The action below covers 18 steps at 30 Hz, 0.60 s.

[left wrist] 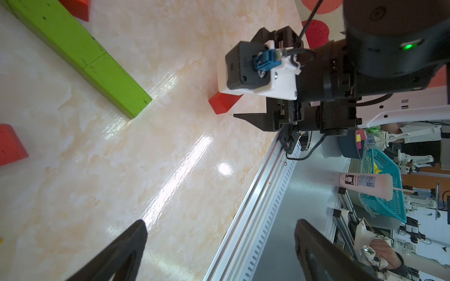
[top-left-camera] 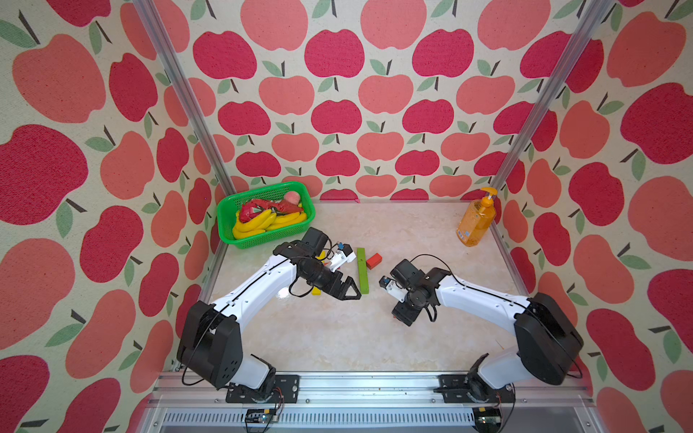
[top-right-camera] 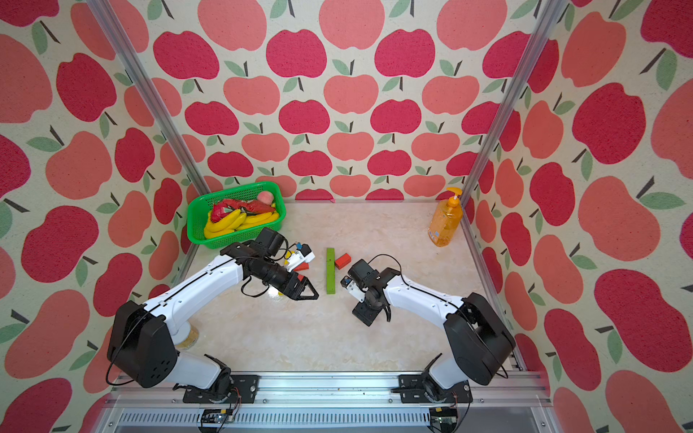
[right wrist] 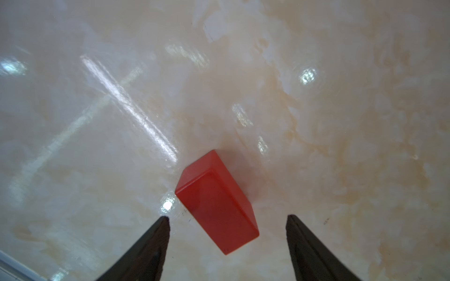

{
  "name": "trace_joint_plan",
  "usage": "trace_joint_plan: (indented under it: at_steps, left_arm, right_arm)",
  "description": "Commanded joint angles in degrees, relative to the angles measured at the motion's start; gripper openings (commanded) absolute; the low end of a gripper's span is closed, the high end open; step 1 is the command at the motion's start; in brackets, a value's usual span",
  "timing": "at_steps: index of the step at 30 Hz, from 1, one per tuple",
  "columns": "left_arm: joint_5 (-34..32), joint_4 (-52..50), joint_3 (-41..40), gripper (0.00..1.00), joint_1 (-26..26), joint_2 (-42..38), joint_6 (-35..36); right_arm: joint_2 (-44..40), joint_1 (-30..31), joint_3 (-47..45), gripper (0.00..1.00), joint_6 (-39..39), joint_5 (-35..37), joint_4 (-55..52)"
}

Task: Assemble the letter k with building blocks
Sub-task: Pick up the building block from the center of the board.

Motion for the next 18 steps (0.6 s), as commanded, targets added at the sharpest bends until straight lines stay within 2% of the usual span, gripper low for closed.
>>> trace_joint_plan:
  at_steps: [1, 8, 10, 12, 13, 18]
  left_arm:
    - [2.54, -0.96, -0.83, 0.98, 0.33, -0.59, 1.88]
    - [1.74, -1.05, -0.63, 0.98, 0.50, 0.48, 1.81]
    - [1.31, -1.27, -0.41, 0.98, 0.50, 1.02, 1.83]
    - [0.94, -1.39, -0.37, 0.98, 0.59, 1.14, 1.88]
    - [0.85, -1.28, -0.37, 0.98, 0.61, 1.09, 1.79]
    - [-0.25, -1.18, -0.44, 0.98, 0.59, 0.56, 1.51]
  right_arm:
    - [3.06, 0.26, 1.25, 0.74, -0.81, 0.18, -1.87]
    - [5.25, 0.24, 1.71, 0.66, -0.63, 0.32, -1.94]
    - [5.11, 0.21, 1.63, 0.55, -0.63, 0.21, -1.87]
    - [5.13, 0.18, 1.89, 0.38, -0.31, 0.71, -1.77]
    - [5.22, 0.18, 2.05, 0.34, -0.20, 0.67, -1.77]
    - [5.61, 0.15, 2.37, 0.19, 0.37, 1.03, -1.68]
